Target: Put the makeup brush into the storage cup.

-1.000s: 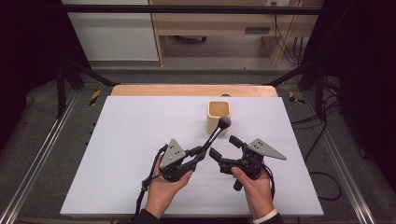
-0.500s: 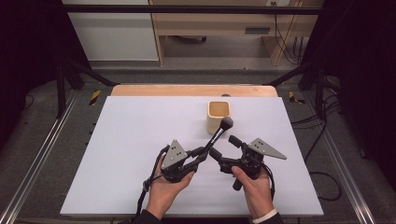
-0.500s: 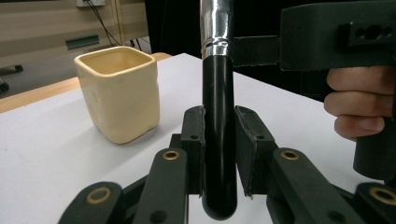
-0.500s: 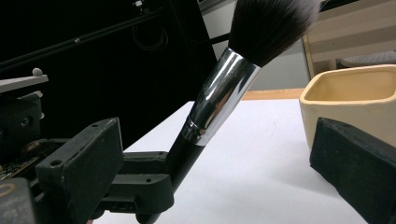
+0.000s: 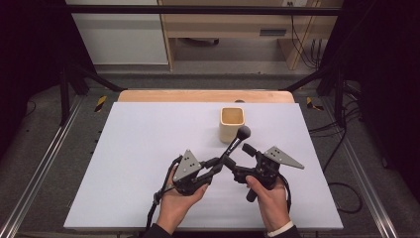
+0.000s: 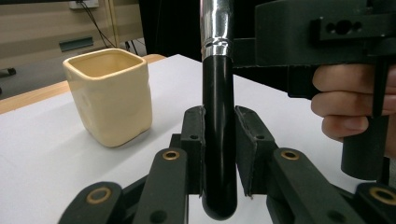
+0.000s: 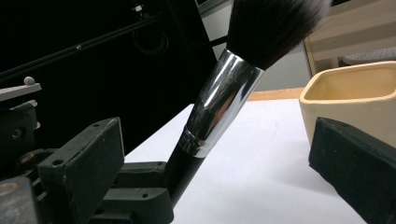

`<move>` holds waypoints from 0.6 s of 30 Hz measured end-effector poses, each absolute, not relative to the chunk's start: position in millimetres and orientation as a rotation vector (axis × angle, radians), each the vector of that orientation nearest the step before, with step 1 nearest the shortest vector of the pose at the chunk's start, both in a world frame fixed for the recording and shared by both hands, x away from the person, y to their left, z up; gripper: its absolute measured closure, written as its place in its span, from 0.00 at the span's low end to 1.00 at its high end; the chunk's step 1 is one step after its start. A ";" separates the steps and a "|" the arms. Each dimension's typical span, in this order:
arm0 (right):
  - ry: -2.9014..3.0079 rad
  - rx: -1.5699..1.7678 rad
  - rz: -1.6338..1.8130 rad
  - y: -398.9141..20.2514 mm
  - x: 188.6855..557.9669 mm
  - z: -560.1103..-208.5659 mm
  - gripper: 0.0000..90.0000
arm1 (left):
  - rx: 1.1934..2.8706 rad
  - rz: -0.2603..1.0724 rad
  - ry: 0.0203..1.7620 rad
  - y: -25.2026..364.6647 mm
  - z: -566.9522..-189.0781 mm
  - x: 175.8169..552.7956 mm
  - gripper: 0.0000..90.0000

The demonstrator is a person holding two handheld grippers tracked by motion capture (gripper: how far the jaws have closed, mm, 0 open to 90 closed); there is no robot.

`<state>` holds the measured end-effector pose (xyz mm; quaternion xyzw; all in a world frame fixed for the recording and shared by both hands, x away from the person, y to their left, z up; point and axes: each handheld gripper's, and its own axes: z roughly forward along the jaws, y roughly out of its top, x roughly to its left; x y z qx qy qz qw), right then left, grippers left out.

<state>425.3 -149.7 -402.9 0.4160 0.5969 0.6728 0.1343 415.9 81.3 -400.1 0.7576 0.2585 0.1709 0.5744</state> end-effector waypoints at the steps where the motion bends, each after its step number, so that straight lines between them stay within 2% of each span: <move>1: 1.725 1.205 1.942 -150.0 425.5 -402.9 0.05 | 1.775 0.400 0.606 81.3 -400.1 415.9 0.83; 18: 1.703 1.218 1.965 -152.0 426.7 -403.3 0.13 | 1.776 0.391 0.584 77.2 -399.4 413.9 0.83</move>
